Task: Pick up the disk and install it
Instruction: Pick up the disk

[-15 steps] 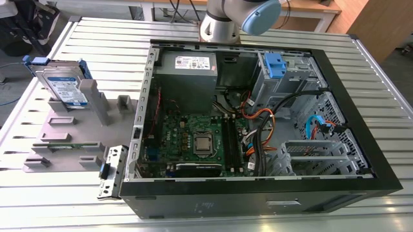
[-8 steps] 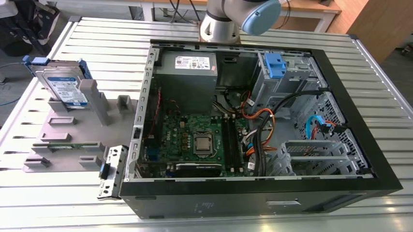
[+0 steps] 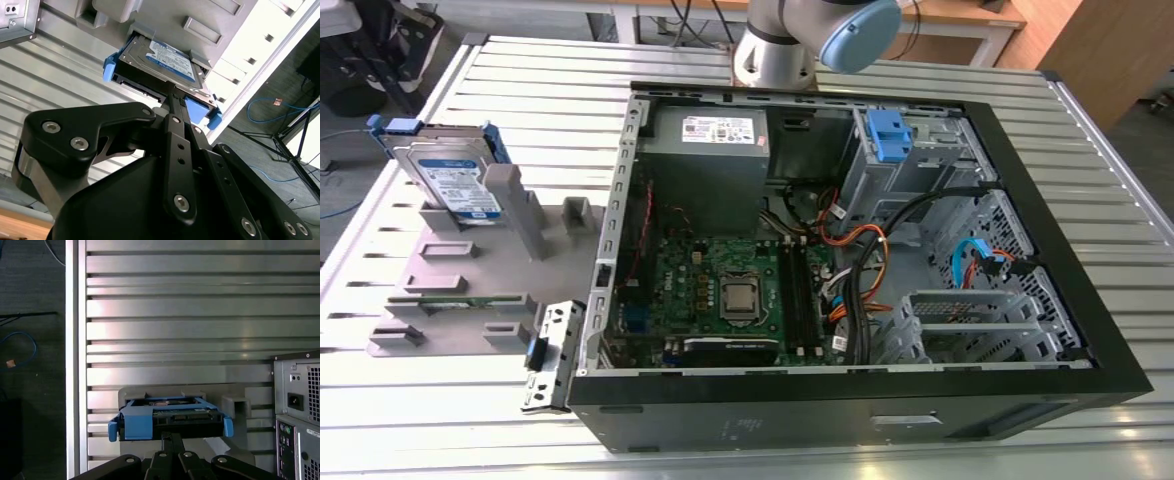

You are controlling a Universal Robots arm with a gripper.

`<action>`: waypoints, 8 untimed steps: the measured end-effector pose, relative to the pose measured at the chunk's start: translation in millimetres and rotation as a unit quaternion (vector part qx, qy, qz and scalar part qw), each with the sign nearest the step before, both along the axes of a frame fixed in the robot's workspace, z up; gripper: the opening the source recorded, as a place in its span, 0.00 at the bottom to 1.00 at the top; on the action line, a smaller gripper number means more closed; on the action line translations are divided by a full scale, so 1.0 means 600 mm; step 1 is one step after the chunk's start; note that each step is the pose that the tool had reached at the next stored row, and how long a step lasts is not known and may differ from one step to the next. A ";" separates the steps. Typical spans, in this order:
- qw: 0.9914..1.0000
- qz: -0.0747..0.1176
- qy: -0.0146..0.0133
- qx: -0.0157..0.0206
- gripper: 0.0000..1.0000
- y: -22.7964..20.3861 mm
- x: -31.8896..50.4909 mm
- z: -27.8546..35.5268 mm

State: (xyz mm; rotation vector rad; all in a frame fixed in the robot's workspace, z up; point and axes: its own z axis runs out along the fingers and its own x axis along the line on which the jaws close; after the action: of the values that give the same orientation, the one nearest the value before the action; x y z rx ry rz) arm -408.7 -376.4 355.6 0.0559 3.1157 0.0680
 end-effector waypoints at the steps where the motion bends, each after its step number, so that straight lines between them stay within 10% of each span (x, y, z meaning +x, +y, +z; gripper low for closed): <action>1: 1.000 0.000 0.000 0.000 0.11 0.0000 0.000 0.000; 8: 1.000 0.001 0.000 0.000 0.11 0.0000 0.000 0.000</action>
State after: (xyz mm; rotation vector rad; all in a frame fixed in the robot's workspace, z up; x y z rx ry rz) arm -408.7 -376.4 355.6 0.0538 3.1158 0.0681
